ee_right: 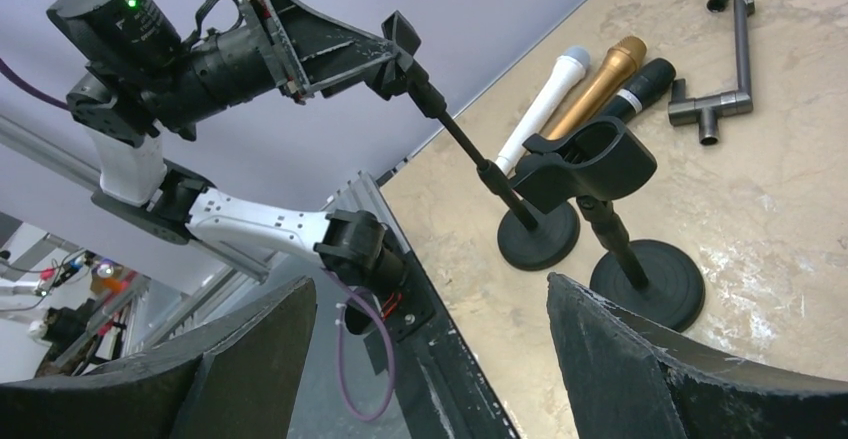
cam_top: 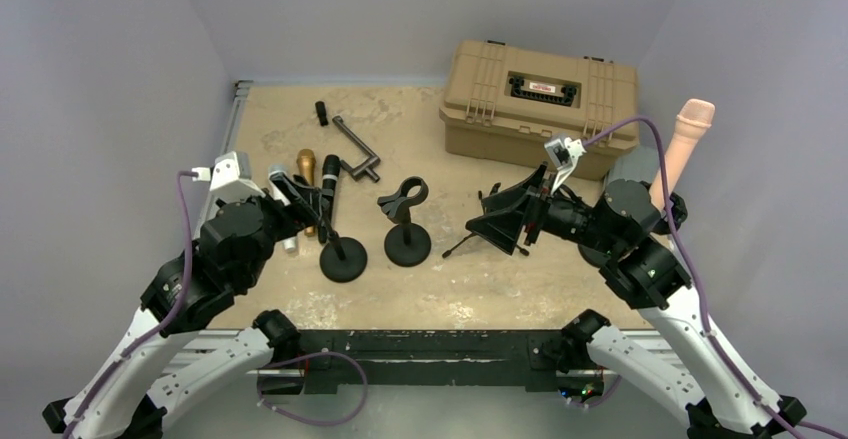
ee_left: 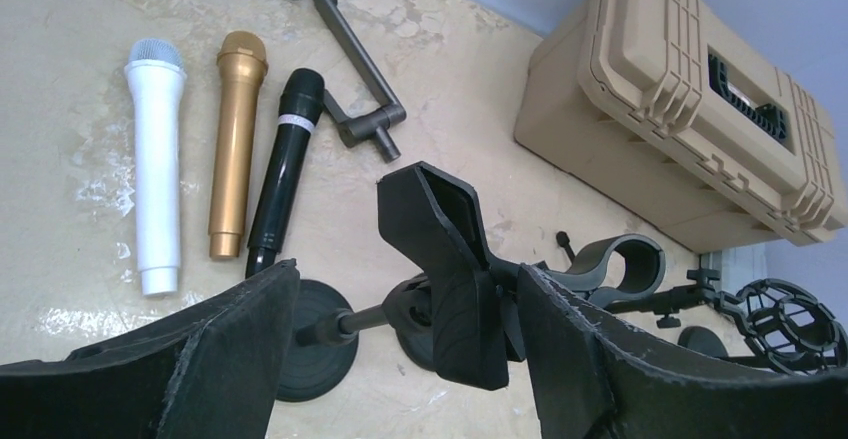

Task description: Remove the microphone from the stand

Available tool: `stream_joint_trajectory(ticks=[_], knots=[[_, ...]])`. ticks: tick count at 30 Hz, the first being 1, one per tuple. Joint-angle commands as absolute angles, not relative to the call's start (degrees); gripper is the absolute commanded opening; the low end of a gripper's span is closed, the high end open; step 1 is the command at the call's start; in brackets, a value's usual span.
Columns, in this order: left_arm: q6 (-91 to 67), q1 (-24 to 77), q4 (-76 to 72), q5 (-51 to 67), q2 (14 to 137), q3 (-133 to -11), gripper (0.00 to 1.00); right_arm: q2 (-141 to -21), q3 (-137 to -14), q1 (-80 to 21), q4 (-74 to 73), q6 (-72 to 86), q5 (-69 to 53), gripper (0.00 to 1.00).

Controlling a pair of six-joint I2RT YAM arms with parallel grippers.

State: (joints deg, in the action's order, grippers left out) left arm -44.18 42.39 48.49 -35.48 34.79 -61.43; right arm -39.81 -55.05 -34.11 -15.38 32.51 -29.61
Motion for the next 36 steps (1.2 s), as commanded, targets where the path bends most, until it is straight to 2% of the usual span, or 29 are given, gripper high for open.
stream_joint_trajectory(ticks=[1, 6, 11, 25, 33, 36], knots=[[-44.2, 42.0, 44.0, -40.6, 33.0, -57.7, 0.77, -40.1, -54.7, -34.1, -12.7, 33.1, -30.2, 0.83], [-45.4, 41.9, 42.5, -41.5, 32.0, -51.8, 0.76, -40.2, -54.0, -34.0, -12.4, 33.2, -30.0, 0.83], [-48.8, 42.0, 42.0, -37.5, 30.1, -45.4, 0.69, -40.2, -53.6, -34.0, -12.4, 33.2, -29.8, 0.83], [-53.0, 42.0, 49.7, -35.0, 21.4, -37.0, 0.62, -41.3, -51.6, -34.1, -9.2, 34.6, -30.4, 0.83], [-54.2, 42.0, 48.0, -34.3, 20.9, -32.7, 0.63, -42.3, -51.9, -34.1, -8.7, 35.1, -30.9, 0.83], [-51.8, 42.0, 48.0, -33.7, 21.5, -35.9, 0.7, -43.4, -54.1, -34.0, -10.6, 33.7, -31.0, 0.83]])
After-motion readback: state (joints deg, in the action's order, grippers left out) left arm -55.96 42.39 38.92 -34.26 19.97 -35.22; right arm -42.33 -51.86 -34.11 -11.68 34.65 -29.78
